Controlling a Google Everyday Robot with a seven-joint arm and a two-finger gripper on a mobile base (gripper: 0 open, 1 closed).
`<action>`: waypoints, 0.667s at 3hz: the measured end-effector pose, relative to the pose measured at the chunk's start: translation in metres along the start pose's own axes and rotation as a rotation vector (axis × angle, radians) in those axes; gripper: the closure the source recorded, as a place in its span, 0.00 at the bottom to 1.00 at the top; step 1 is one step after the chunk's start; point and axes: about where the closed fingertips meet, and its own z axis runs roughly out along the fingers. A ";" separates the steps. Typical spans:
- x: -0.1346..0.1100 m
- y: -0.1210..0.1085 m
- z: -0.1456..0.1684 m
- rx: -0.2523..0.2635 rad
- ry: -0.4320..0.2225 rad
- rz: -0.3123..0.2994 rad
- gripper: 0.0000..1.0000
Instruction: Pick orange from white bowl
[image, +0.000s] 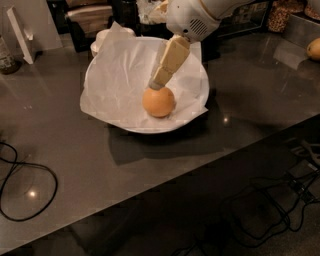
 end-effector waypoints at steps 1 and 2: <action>0.001 0.000 0.001 -0.002 0.000 0.002 0.00; 0.010 0.001 0.006 0.001 -0.007 0.028 0.00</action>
Offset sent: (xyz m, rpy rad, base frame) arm 0.0069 -0.0143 -0.0202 0.0309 0.0340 -0.0516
